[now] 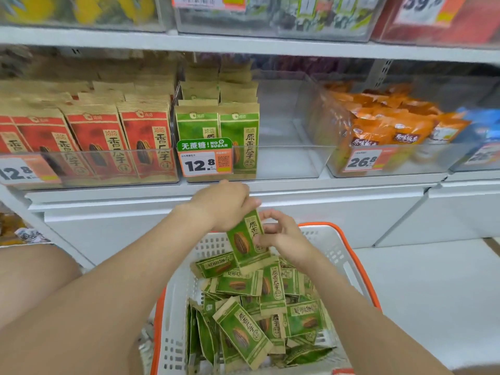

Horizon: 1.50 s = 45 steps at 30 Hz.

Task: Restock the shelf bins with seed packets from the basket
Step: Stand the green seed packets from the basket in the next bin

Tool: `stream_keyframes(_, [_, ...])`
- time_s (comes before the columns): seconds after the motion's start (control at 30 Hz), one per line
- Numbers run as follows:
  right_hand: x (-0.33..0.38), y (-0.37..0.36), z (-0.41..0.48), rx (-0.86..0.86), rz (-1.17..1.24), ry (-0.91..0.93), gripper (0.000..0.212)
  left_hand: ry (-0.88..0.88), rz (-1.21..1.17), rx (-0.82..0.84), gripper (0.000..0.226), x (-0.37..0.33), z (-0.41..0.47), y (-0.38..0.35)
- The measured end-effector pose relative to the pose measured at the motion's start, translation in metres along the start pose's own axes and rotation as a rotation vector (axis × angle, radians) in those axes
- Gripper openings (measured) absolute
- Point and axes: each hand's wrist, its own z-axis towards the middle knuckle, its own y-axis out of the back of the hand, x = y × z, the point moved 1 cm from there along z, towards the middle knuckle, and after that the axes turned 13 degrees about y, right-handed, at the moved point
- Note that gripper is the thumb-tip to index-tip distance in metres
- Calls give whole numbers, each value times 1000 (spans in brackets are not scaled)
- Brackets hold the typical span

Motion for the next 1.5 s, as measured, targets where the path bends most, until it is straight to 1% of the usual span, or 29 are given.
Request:
stream_keyframes(0.07, [30,1,-2,-136,111,117,50,-26,-236,-118,36,-4,-1,15])
stream_keyframes(0.1, [44,0,-2,-198,137,177,49,-21,-362,-162,37,-6,-2,23])
stream_keyframes(0.2, [83,-6,-3,-316,49,357,26,17,-705,-298,38,-12,-6,39])
stream_keyframes(0.27, [100,-7,-1,-389,-2,416,18,32,-848,-372,39,-15,-8,46])
stream_keyframes(0.33, [114,-7,2,-422,2,448,12,25,-927,-417,39,-18,-9,52])
stream_keyframes(0.43, [131,-1,8,-385,7,422,6,11,-907,-494,32,-24,-10,61])
stream_keyframes(0.5, [143,8,13,-343,-57,399,6,1,-852,-523,31,-28,-13,67])
stream_keyframes(0.57, [157,16,18,-254,-143,402,3,-19,-785,-558,33,-31,-12,73])
stream_keyframes(0.63, [170,19,22,-134,-188,403,17,-37,-649,-636,35,-30,-10,80])
stream_keyframes(0.67, [179,24,22,-79,-228,414,21,-58,-611,-653,35,-35,-9,85])
stream_keyframes(0.7, [186,26,24,-29,-266,419,20,-77,-609,-653,33,-37,-10,88])
stream_keyframes(0.77, [197,32,29,-1,-294,405,16,-94,-702,-656,27,-42,-11,92])
stream_keyframes(0.87, [207,46,37,-72,-262,403,15,-22,-921,-698,24,-49,-9,94])
stream_keyframes(0.93, [207,53,42,-118,-177,407,15,-7,-1033,-604,23,-49,0,91])
stream_keyframes(1.0, [206,60,47,-74,-140,380,20,-9,-1100,-517,27,-49,5,88])
stream_keyframes(1.07, [205,65,50,23,-182,318,28,11,-1205,-489,32,-48,7,88])
stream_keyframes(1.13, [208,71,56,71,-236,284,32,11,-1294,-436,25,-50,8,91])
stream_keyframes(1.17, [211,73,59,68,-272,308,31,3,-1303,-436,27,-51,11,92])
stream_keyframes(1.2, [214,75,65,35,-350,384,29,-7,-1225,-496,35,-53,12,95])
stream_keyframes(1.23, [216,77,71,-38,-478,493,28,-17,-1056,-609,44,-53,15,98])
stream_keyframes(1.27, [217,79,76,-141,-634,603,29,-27,-855,-725,47,-53,18,100])
stream_keyframes(1.3, [216,80,80,-268,-770,702,34,-27,-669,-812,44,-51,21,101])
stream_keyframes(1.33, [214,82,83,-396,-842,779,38,-22,-496,-860,34,-48,25,102])
stream_keyframes(1.37, [212,83,84,-489,-867,831,40,-13,-331,-875,25,-44,30,100])
stream_keyframes(1.4, [208,85,87,-545,-913,859,39,9,-181,-863,26,-39,35,97])
stream_keyframes(1.43, [204,87,90,-557,-1005,863,37,22,-46,-832,35,-35,41,93])
stream_keyframes(1.5, [194,87,100,-477,-1222,813,33,5,129,-760,47,-29,47,86])
